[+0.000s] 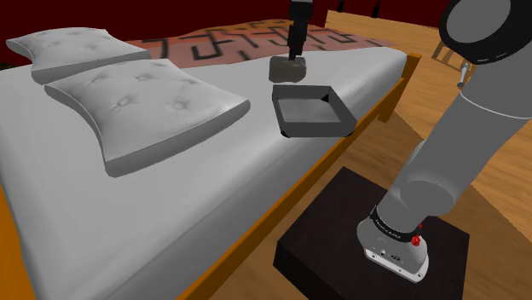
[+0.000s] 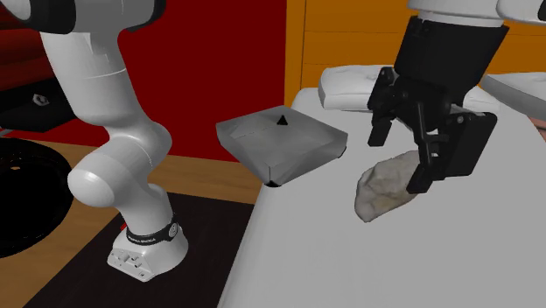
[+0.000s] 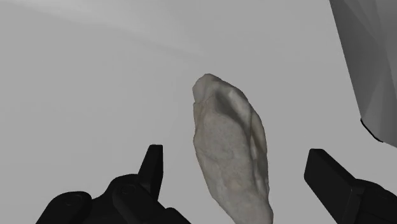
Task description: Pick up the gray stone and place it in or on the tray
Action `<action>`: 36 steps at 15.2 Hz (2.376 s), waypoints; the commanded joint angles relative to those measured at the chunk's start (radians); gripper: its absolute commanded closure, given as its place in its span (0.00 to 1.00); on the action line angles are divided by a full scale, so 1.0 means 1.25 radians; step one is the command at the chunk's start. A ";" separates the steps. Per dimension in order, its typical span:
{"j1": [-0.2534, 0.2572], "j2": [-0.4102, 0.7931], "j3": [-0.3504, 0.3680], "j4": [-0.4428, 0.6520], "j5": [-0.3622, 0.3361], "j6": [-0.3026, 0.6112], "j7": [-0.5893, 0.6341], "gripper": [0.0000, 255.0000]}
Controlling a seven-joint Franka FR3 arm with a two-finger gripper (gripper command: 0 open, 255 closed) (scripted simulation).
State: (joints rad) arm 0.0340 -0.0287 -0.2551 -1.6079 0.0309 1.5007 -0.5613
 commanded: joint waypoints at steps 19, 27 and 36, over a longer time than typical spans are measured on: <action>0.002 -0.017 0.002 -0.067 -0.004 0.051 0.002 1.00; 0.001 -0.001 0.001 0.017 0.000 -0.017 0.001 1.00; -0.003 0.039 -0.004 0.166 0.010 -0.127 -0.003 1.00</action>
State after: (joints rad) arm 0.0315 0.0126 -0.2579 -1.4240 0.0416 1.3573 -0.5622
